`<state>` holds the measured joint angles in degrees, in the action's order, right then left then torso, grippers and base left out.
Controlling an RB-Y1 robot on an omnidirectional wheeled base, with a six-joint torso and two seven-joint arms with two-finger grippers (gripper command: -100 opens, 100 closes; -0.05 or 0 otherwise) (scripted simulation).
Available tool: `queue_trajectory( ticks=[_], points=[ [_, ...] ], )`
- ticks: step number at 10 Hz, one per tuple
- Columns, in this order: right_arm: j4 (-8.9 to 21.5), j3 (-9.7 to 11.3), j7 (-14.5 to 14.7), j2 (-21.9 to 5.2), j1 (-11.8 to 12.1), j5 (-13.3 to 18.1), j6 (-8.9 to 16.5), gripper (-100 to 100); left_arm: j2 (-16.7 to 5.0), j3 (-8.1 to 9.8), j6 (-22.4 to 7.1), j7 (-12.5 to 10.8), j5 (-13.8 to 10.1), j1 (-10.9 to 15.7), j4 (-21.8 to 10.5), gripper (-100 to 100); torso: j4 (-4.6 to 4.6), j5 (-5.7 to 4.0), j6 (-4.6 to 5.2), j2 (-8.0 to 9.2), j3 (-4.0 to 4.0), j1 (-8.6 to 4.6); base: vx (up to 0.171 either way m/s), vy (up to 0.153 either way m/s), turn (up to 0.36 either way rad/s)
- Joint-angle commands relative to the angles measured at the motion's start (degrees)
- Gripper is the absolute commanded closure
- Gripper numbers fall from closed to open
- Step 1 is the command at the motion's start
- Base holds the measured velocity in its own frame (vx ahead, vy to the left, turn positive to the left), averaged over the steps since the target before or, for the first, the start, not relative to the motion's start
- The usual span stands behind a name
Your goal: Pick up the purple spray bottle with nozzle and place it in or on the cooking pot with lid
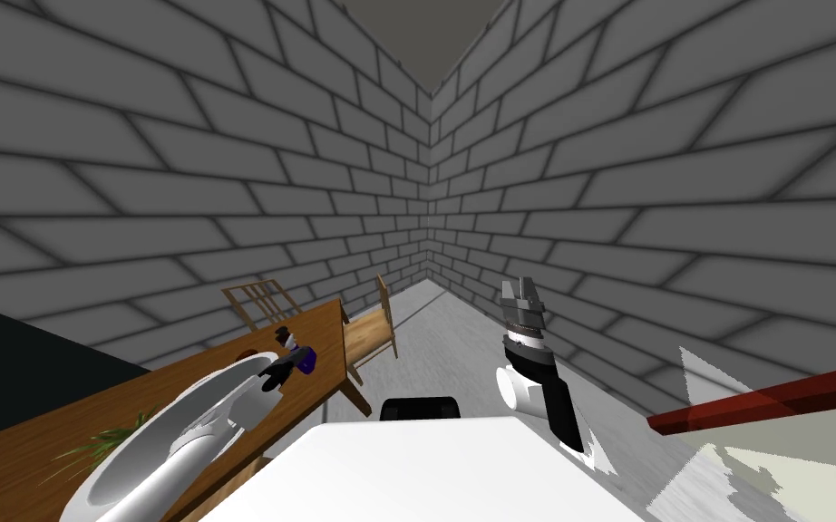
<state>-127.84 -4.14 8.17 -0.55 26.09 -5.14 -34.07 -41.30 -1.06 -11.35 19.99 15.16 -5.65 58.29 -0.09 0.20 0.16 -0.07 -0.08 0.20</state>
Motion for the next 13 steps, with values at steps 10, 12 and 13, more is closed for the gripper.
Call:
queue_trajectory(
  ticks=[10,12,13],
  points=[
    [0.0,0.01,0.0,0.01,-0.02,0.0,0.0,0,-4.45,-4.75,-4.12,-0.71,-3.07,-1.81,8.51,100,0.09,-0.16,-0.18,0.58,0.32,-0.43,-0.075,-0.046,0.0],
    [0.0,0.01,0.0,0.01,-0.02,0.0,0.0,0,-5.89,-6.39,-5.51,-0.89,-3.47,-2.24,11.38,100,0.12,-0.22,-0.22,0.67,0.38,-0.48,-0.148,-0.065,0.05],
    [0.0,0.01,0.0,0.01,-0.02,0.0,0.0,0,-6.68,-7.24,-6.23,-0.99,-3.69,-2.47,12.92,100,0.13,-0.25,-0.22,0.68,0.39,-0.52,-0.157,-0.043,0.053]
  ],
)
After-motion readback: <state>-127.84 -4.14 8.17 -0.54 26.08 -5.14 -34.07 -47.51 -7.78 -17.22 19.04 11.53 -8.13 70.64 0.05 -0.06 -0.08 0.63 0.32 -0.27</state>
